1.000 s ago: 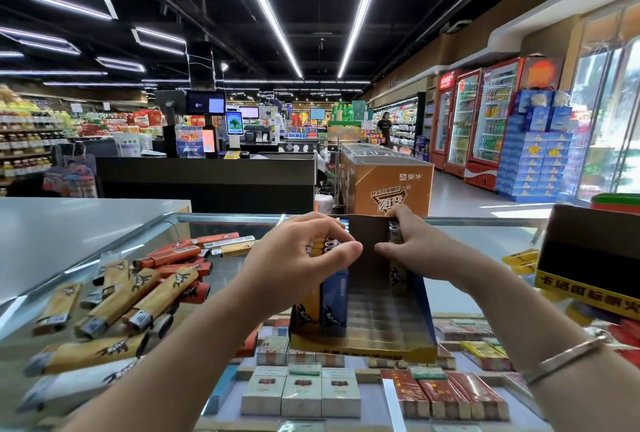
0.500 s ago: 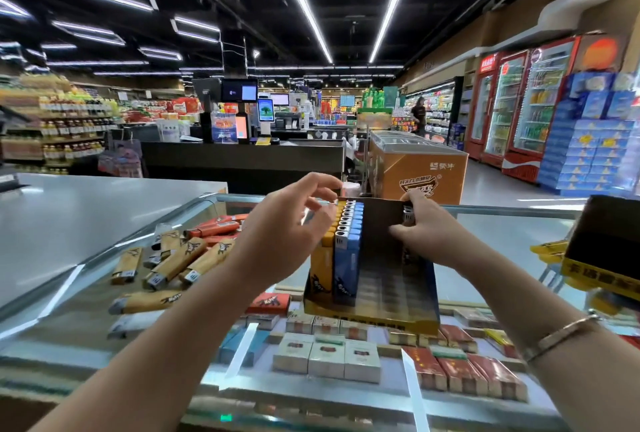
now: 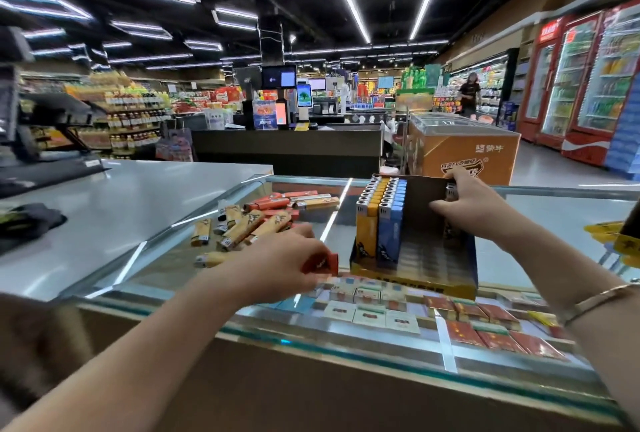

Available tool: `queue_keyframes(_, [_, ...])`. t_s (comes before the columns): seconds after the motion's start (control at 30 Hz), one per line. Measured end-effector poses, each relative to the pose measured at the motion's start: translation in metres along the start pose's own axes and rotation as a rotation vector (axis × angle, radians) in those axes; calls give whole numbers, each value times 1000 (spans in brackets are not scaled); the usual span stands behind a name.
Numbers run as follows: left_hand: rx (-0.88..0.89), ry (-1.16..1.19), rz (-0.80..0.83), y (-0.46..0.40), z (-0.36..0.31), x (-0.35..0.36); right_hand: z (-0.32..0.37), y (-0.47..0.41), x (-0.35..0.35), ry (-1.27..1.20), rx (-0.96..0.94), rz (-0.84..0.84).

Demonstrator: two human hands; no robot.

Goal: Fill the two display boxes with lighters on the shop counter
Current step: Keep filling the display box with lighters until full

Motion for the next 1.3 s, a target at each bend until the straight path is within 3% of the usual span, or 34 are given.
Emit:
queue_keyframes(0.17, [65,-33,-154,5,3,4,0,1,-1,-1,3,7])
queue_keyframes(0.27, [107,-46,-421,14,7,-16,0,1,-1,-5,1,9])
queue_keyframes(0.37, [-53,-76,-601,14,24,-41,0,1,0,-15,3,24])
queue_keyframes(0.5, [-387,-123,-401,0,51,-41,0,2,-1,-15,11,39])
queue_keyframes(0.6, [-477,-142,-322,-10,62,-35,0,1,0,-3,11,35])
queue_keyframes(0.8, [-344,-138,-419,-14,59,-39,-2,-2,2,-10,13,44])
queue_keyframes(1.0, [-222,-67,-332,5,54,-51,-3,-4,1,8,13,30])
queue_keyframes(1.3, [-382,62,129,41,50,-56,-1,-2,0,-28,3,17])
Point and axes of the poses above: each hand's wrist, its own y-axis away from the middle knuckle, its own x-axis out of the palm, z = x × y, the point moved 3 cm from there along -y, towards the middle knuckle, and after that the axes turned 14 degrees about y, right-handed, at the moved point
